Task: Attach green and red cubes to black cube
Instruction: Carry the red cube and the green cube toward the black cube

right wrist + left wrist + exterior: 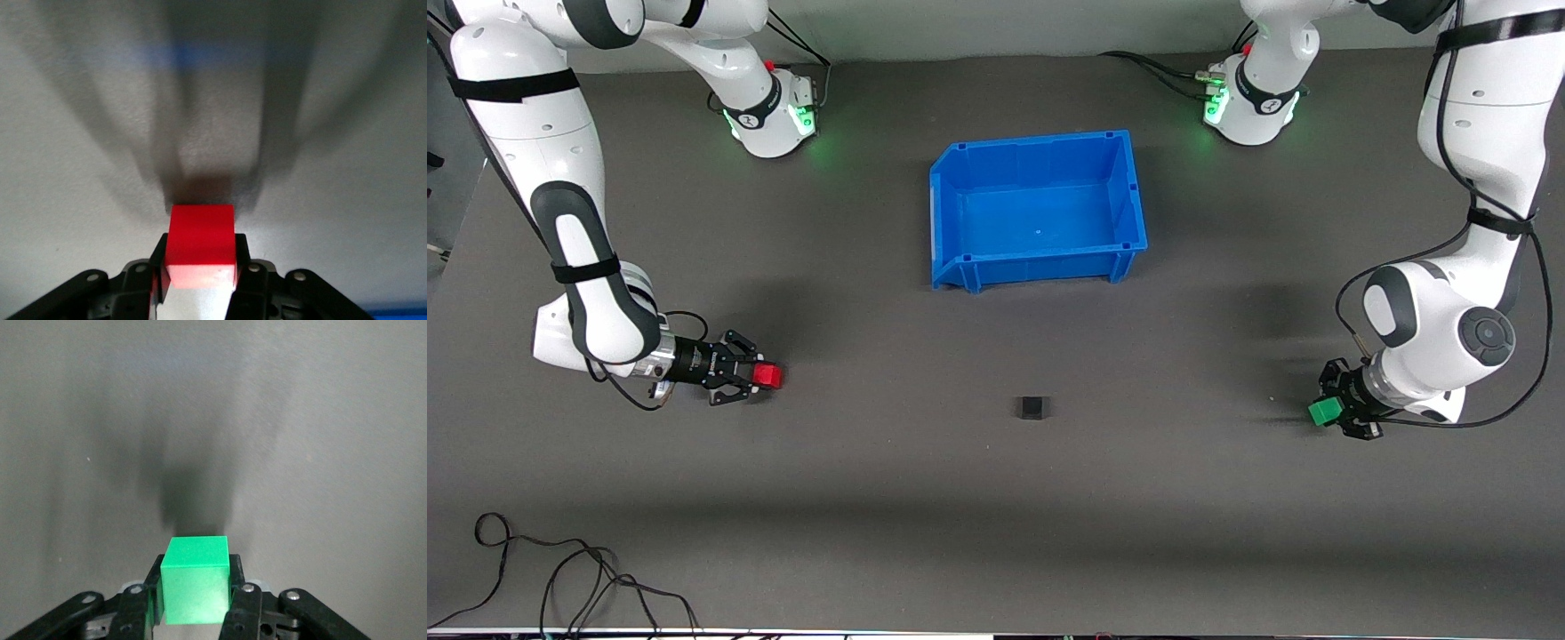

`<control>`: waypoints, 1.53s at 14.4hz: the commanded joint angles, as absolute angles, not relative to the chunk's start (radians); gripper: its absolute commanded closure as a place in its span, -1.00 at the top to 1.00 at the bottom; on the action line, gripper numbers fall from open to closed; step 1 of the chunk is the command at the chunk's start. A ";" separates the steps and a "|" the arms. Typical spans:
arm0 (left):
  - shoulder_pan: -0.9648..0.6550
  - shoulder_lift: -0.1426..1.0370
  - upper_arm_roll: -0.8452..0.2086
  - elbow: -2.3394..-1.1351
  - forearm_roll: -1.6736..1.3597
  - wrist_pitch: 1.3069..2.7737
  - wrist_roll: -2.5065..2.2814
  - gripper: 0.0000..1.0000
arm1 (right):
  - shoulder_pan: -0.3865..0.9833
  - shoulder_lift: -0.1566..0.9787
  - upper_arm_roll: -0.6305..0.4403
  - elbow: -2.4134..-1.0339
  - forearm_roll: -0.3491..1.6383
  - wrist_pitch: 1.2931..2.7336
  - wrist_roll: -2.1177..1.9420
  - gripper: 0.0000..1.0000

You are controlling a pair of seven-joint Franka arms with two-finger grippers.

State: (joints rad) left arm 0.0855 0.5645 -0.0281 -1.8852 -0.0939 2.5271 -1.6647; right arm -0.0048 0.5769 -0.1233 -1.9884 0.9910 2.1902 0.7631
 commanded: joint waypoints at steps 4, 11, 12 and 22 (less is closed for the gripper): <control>-0.041 0.531 -0.020 -1.783 -0.006 2.286 -1.686 -1.00 | 0.075 0.578 -0.118 -1.872 1.019 2.183 0.830 -0.31; -0.195 0.584 -0.023 -1.666 -0.011 2.283 -1.697 -1.00 | 0.250 0.724 -0.118 -1.599 1.025 2.194 1.106 -0.30; -0.224 0.592 -0.025 -1.654 -0.014 2.283 -1.719 -1.00 | 0.273 0.759 -0.118 -1.548 1.028 2.195 1.132 -0.30; -0.454 0.843 -0.026 -1.425 -0.047 2.310 -1.977 -1.00 | 0.495 0.963 -0.118 -1.348 1.178 2.422 1.327 -0.29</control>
State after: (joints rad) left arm -0.4425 0.7994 -0.0431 -1.4925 -0.0296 2.3183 -1.9262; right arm 0.4778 0.9207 -0.1061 -1.4063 1.1591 2.4014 1.2869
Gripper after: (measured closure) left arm 0.608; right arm 0.599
